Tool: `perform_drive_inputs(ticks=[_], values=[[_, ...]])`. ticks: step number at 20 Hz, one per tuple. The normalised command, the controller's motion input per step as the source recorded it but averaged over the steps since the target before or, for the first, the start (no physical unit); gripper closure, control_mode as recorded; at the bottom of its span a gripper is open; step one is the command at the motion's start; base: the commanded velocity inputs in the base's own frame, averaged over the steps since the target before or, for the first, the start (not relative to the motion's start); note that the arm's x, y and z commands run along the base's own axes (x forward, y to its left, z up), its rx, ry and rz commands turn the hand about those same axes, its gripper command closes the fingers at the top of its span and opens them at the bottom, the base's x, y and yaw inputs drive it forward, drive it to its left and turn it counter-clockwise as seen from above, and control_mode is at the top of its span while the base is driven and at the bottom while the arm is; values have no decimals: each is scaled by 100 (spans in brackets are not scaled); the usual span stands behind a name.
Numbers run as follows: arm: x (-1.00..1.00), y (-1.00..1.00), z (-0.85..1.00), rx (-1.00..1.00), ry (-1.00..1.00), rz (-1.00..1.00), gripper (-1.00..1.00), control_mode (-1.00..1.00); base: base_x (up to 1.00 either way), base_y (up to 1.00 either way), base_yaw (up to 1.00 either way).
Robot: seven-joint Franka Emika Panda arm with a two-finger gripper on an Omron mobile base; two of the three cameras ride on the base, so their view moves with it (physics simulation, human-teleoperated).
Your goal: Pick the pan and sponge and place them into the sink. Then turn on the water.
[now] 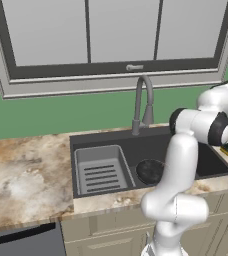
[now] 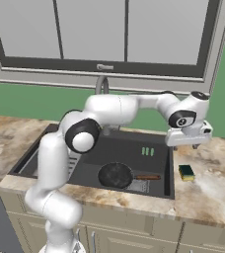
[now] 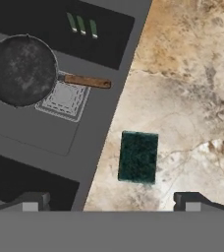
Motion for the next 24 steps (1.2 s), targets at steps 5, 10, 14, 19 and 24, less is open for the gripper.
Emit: perform_drive_inputs(ticks=[5, 10, 14, 19, 24], values=[[11, -2, -18, 0, 1, 5, -100, -100, 0, 0, 0], [6, -8, -21, 0, 3, 1, -100, -100, 0, 0, 0], [7, -8, -26, 0, 1, 1, -100, -100, 0, 0, 0], [5, -2, -27, 0, 0, 0, -100, -100, 0, 0, 0], [5, -2, -23, -1, -1, 0, -100, -100, 0, 0, 0]])
